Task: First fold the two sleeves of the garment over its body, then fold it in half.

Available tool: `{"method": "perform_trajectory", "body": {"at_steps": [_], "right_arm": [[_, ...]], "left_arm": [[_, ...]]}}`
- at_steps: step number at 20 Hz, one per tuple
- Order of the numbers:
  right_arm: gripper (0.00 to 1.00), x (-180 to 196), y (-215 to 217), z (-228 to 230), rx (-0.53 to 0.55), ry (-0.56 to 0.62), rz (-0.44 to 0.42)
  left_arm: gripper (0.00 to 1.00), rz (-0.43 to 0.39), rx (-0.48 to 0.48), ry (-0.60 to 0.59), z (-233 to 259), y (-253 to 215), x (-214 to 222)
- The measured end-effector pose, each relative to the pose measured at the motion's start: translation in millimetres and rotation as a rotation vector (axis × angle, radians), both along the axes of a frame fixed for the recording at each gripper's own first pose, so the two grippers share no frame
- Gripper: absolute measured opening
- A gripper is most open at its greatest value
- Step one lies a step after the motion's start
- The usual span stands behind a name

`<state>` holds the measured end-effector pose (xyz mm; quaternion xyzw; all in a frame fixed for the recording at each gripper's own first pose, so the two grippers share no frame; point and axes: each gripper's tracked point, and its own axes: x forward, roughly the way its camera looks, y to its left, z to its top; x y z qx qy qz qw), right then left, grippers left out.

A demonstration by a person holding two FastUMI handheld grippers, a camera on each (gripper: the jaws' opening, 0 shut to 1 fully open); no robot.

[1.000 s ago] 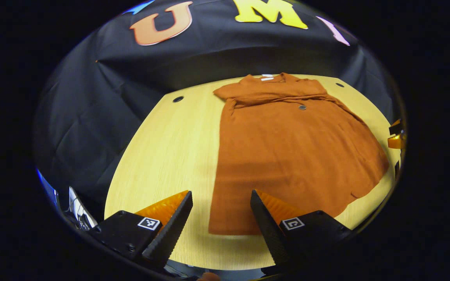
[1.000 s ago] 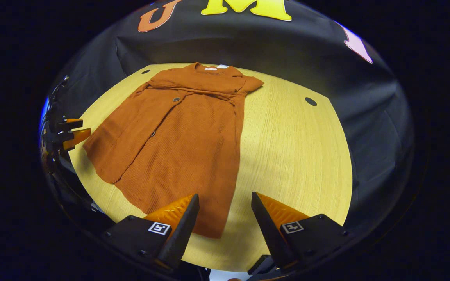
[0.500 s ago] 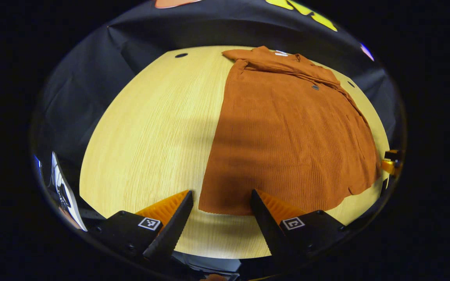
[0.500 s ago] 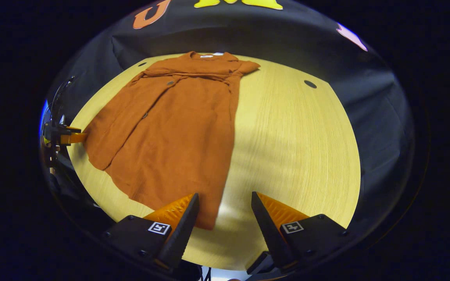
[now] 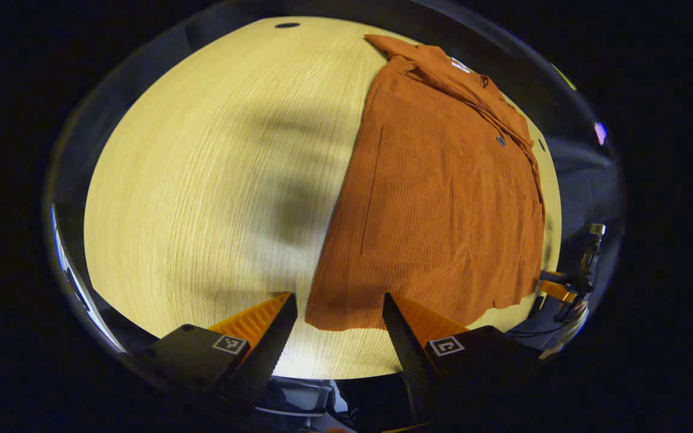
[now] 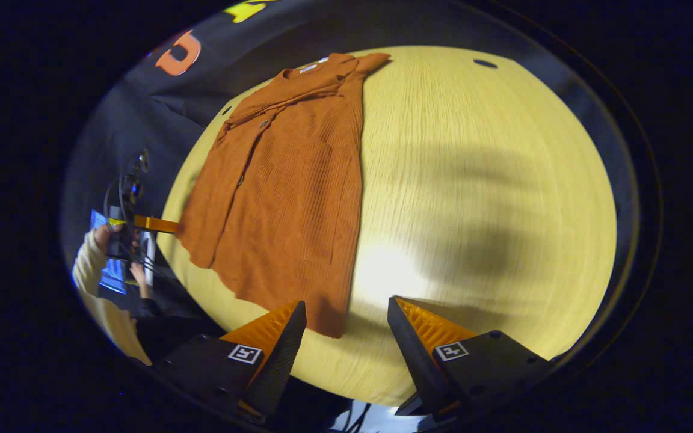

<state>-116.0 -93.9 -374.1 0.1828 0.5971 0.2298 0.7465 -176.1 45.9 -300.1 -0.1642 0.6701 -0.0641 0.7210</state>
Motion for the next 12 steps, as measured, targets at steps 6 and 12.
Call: {"method": "perform_trajectory", "body": {"at_steps": [6,12], "right_arm": [[0.88,-6.0,22.8,1.5,0.18,0.167,-0.043],[0.79,-5.5,45.5,-0.7,0.243,0.264,-0.037]], "left_arm": [[0.89,-0.155,-0.127,0.096,19.8,-7.4,-10.4],[0.81,-0.154,-0.131,0.093,8.7,-10.0,-8.9]]}}
